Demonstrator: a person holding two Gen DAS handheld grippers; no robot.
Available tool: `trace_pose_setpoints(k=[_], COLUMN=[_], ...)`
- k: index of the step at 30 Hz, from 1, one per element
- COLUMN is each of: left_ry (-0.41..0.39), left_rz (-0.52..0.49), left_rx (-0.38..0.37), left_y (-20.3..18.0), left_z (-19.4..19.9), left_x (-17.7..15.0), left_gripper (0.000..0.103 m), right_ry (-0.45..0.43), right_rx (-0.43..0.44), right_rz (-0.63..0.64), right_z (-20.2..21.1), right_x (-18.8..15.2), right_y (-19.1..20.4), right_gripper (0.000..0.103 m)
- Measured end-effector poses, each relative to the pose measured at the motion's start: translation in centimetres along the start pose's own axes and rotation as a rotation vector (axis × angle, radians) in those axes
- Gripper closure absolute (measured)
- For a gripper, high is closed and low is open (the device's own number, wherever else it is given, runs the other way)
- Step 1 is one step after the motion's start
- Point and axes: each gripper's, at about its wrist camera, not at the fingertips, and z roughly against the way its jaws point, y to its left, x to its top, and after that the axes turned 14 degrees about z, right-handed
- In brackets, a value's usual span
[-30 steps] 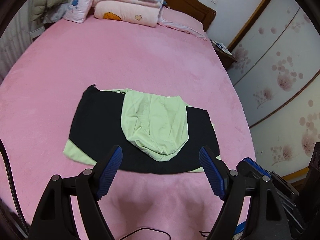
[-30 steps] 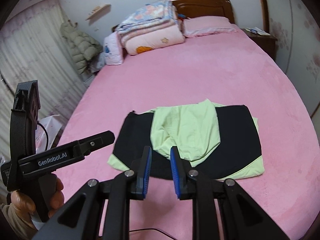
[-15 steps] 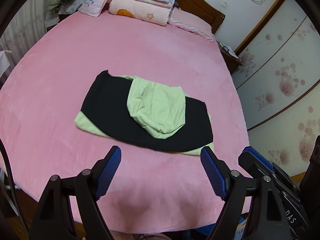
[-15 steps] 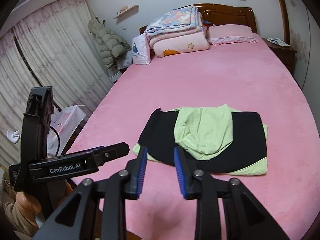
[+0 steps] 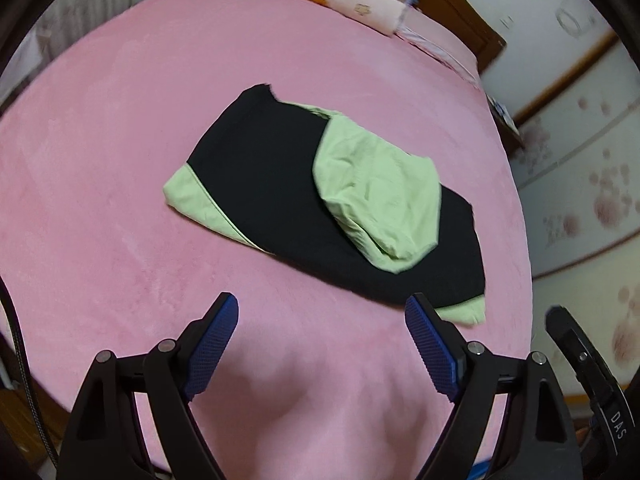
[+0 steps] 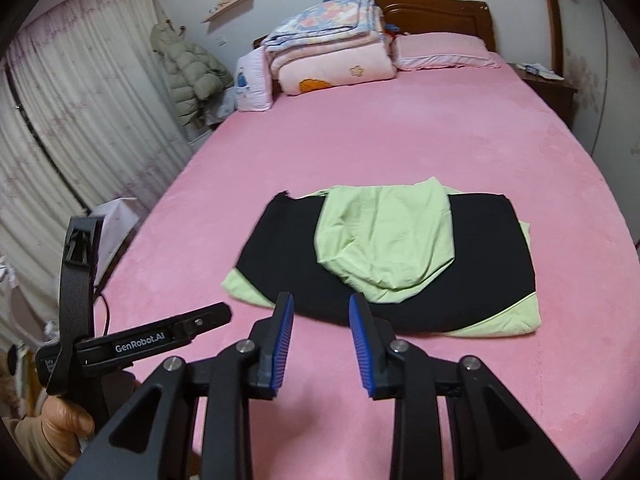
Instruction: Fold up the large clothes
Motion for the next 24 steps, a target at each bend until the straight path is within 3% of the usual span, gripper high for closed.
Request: trace_pose_setpoints(k=[7, 16, 24], left_ry=[0.022, 0.043, -0.023], left_rz=[0.155, 0.357, 0.316], left_rx=[-0.104, -0.202, -0.279], left_y=[5.6, 11.9, 11.7], left_z=[-8.2, -17.1, -20.3], left_x=[2.2, 5.3, 9.1], left_gripper=[0.019, 0.019, 0.02], right_ry=[-0.03, -0.006, 0.014], right_rx=[-0.08, -0.101, -0.116], right_rz=[0.003, -0.054, -0.051], right_z=[-5.6, -13.1, -17.7], right_x=[-0.3, -0.4, 1.0], right_y=[-0.3, -0.7, -0.2], right_gripper=[0.074, 0.074, 0.074])
